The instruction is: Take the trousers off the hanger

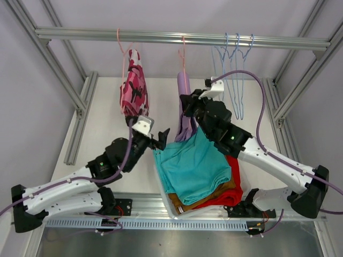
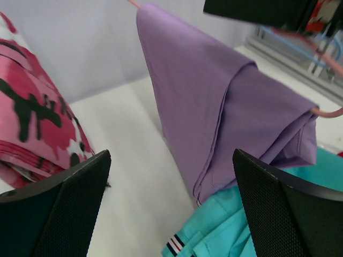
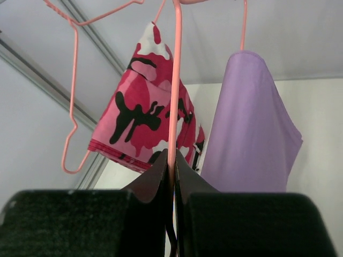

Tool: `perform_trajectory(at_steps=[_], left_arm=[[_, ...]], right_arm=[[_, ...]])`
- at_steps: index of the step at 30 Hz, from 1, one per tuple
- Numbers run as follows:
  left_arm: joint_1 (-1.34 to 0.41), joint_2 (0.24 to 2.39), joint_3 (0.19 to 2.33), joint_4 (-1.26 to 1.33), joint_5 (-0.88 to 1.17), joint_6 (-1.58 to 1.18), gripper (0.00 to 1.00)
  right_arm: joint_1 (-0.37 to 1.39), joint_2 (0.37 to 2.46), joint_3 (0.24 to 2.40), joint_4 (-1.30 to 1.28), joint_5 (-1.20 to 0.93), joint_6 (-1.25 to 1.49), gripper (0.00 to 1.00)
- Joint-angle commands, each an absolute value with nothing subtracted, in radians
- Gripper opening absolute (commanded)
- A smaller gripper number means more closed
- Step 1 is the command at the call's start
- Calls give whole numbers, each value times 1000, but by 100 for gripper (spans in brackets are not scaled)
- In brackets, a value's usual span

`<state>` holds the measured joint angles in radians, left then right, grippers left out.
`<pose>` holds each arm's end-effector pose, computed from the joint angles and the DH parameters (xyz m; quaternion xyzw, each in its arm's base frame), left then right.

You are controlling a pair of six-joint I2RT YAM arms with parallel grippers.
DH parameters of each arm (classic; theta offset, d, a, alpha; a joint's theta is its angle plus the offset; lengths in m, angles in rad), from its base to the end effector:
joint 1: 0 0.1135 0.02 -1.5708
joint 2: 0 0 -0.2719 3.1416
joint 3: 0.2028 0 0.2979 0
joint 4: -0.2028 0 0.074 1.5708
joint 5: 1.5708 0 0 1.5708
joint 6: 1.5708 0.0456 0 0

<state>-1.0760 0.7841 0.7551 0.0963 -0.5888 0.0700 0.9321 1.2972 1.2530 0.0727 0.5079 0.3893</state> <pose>0.1327 -0.1927 0.3646 0.1762 0.6641 -0.1634 0.7080 0.2291 0.2714 0.4256 -0.0073 0.6982 0.2877 0.6555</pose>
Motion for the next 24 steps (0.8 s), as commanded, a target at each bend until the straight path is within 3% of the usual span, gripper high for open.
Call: perform_trajectory(at_steps=[1, 10, 24], left_arm=[[-1098, 827, 744, 161, -558, 20, 99], [-1158, 901, 756, 204, -637, -69, 99], [-1184, 992, 677, 363, -546, -144, 99]], right_arm=[[939, 1191, 1206, 216, 561, 425, 0], [931, 1135, 1123, 184, 545, 457, 0], [867, 1109, 1075, 161, 446, 517, 0]])
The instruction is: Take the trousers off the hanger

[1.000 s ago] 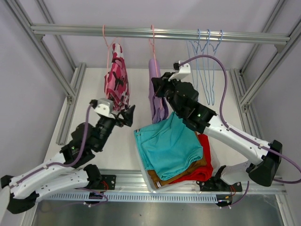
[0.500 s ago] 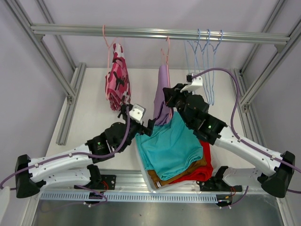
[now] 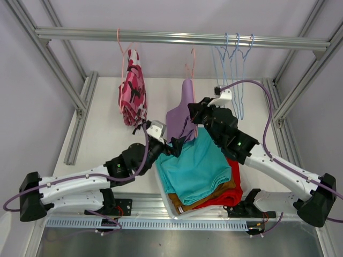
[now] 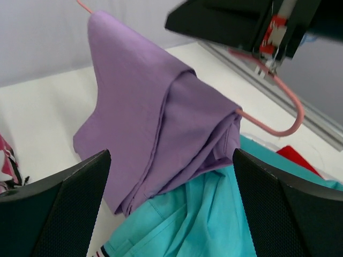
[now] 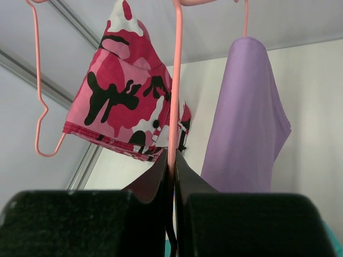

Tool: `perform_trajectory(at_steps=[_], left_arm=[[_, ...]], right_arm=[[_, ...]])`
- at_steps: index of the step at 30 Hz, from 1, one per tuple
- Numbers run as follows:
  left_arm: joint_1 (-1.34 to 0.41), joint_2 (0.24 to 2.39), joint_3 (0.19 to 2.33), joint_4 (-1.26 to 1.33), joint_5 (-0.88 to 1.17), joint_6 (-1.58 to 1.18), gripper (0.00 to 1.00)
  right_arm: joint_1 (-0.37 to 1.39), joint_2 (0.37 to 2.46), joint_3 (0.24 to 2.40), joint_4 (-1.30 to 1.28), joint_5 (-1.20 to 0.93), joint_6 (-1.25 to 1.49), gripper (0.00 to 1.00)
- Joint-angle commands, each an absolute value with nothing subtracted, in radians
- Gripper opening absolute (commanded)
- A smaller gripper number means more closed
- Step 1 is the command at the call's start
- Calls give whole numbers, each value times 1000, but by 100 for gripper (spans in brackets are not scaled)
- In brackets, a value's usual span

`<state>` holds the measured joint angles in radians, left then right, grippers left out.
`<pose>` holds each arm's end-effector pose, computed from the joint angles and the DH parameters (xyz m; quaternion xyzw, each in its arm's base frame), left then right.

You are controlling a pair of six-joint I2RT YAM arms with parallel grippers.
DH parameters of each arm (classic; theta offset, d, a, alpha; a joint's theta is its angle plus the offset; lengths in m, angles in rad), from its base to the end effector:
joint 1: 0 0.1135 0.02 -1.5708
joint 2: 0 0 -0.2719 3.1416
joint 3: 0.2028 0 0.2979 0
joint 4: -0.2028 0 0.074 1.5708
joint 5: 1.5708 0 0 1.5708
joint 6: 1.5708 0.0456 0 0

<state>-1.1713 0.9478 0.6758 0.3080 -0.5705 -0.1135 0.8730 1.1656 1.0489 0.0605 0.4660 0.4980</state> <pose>0.1280 -0.2399 0.3178 0.1613 0.6774 -0.2574 0.6700 0.2240 0.2352 0.3826 0.0240 0.7242 0.2932 0.6236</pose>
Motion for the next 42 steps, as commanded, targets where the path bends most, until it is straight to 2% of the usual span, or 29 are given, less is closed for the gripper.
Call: perform_trajectory(at_steps=[1, 15, 27, 42], left_arm=[[-1183, 1018, 672, 380, -546, -146, 99], [-1184, 1158, 675, 514, -594, -130, 99], [-1175, 1154, 684, 558, -689, -41, 100], [-1123, 1204, 696, 601, -640, -69, 99]], right_arm=[[865, 1109, 1077, 160, 442, 518, 0], [857, 1101, 1052, 166, 399, 514, 0], [821, 1094, 1015, 178, 342, 525, 0], [818, 1106, 1000, 190, 311, 528, 0]])
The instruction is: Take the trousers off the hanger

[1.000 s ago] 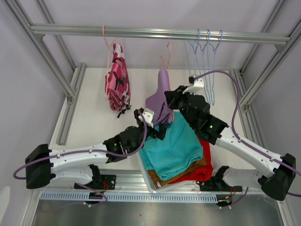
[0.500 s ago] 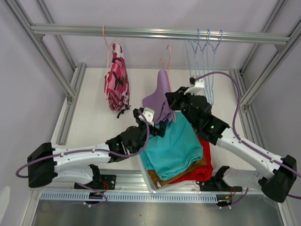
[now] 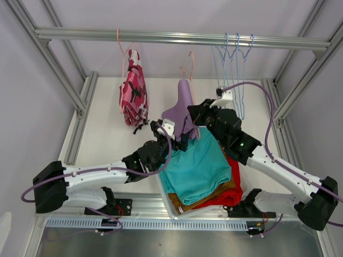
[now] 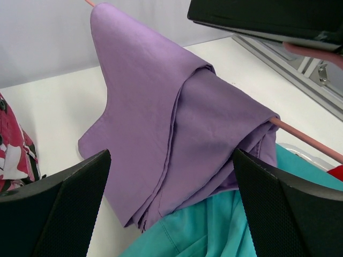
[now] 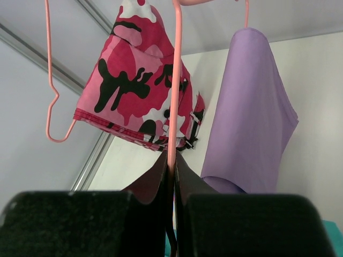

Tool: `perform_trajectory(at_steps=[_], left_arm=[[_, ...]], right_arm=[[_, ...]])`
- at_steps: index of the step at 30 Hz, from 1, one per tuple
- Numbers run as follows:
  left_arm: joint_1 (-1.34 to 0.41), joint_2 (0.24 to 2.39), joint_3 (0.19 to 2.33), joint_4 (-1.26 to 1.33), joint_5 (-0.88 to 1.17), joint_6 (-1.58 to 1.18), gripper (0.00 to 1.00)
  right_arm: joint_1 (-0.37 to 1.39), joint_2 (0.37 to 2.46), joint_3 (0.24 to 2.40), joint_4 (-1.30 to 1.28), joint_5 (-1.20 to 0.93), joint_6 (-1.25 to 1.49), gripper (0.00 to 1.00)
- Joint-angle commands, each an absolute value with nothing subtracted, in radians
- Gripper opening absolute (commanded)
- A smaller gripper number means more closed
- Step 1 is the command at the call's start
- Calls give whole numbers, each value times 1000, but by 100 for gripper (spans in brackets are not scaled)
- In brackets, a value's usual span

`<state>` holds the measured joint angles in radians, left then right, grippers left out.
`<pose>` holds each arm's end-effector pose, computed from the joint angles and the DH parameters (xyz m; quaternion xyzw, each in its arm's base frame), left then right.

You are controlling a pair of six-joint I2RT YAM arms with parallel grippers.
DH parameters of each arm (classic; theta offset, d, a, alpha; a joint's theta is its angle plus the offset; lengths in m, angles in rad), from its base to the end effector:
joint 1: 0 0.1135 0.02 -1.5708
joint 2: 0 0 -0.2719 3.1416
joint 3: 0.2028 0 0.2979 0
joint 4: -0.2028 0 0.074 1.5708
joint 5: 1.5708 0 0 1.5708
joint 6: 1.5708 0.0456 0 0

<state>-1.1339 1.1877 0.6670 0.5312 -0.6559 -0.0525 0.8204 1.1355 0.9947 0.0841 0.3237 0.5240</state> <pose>0.1570 -0.2704 0.2737 0.1465 0.6888 -0.1883 0.6846 0.2286 0.2240 0.3719 0.0035 0.7258 0.3304 0.6033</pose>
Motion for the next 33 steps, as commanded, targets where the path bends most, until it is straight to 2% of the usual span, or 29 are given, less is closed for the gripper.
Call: perform_trajectory(at_steps=[1, 27, 28, 33], left_arm=[[-1120, 1219, 701, 601, -640, -66, 99], [-1031, 1397, 764, 666, -607, -107, 98], [-1019, 1399, 767, 670, -606, -103, 96], [-959, 1396, 779, 678, -562, -123, 64]], right_arm=[[816, 1106, 1002, 190, 308, 526, 0], [819, 1117, 996, 164, 298, 531, 0], [819, 1112, 996, 157, 298, 529, 0], [819, 1078, 983, 104, 305, 529, 0]])
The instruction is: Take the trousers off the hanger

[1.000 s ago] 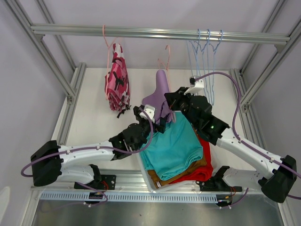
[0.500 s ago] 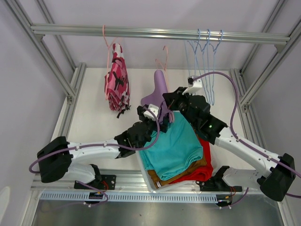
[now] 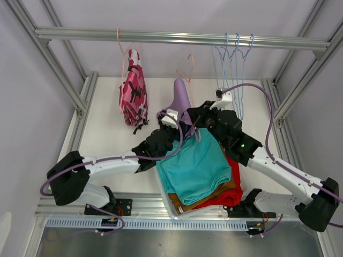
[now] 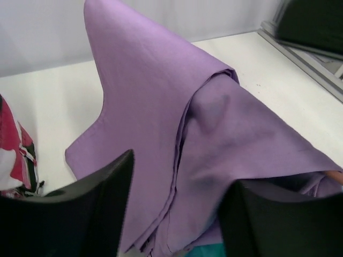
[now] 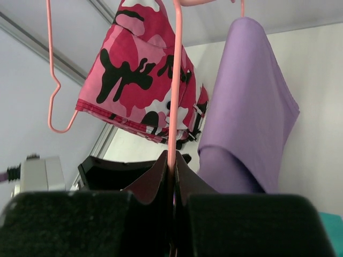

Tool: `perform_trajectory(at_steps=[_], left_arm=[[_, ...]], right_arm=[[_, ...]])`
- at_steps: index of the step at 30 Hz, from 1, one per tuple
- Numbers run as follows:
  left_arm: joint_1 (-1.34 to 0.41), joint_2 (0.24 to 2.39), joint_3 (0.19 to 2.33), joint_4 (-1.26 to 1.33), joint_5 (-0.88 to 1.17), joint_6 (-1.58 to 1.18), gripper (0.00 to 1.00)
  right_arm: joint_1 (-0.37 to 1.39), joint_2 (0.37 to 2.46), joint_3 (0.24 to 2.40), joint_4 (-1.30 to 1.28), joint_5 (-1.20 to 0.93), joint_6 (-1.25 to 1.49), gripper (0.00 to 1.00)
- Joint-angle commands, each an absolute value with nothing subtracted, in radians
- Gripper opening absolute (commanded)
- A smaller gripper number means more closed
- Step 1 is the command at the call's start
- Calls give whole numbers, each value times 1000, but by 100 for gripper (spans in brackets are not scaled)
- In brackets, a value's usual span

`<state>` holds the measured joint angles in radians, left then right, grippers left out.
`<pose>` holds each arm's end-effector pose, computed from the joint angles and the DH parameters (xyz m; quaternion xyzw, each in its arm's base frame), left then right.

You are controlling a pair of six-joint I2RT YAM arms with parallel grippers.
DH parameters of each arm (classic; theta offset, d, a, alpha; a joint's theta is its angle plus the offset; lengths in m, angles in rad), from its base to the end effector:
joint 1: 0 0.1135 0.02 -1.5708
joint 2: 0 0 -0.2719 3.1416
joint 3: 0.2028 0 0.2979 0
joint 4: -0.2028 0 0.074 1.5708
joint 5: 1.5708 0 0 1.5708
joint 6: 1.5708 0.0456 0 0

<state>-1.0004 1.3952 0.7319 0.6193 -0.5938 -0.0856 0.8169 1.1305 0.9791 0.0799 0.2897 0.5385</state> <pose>0.2110 -0.2817 0.2439 0.1236 0.7092 -0.1606 0.6753 0.2279 0.2237 0.3664 -0.0031 0.7309 0.3405 0.5915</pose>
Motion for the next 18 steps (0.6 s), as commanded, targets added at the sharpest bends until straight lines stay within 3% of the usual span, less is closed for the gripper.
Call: perform_trajectory(at_steps=[1, 3, 10, 14, 18], left_arm=[[-953, 1397, 779, 681, -557, -132, 60], [-937, 1410, 784, 693, -548, -156, 49], [-934, 1494, 851, 706, -491, -213, 30], [-934, 1540, 879, 695, -436, -276, 3], [-934, 1560, 882, 727, -359, -299, 1]], right_arm=[[819, 1068, 973, 101, 301, 532, 0], [821, 1054, 959, 103, 288, 545, 0], [827, 1029, 919, 113, 268, 557, 0], [825, 1031, 902, 135, 284, 555, 0], [824, 1040, 897, 143, 298, 545, 0]])
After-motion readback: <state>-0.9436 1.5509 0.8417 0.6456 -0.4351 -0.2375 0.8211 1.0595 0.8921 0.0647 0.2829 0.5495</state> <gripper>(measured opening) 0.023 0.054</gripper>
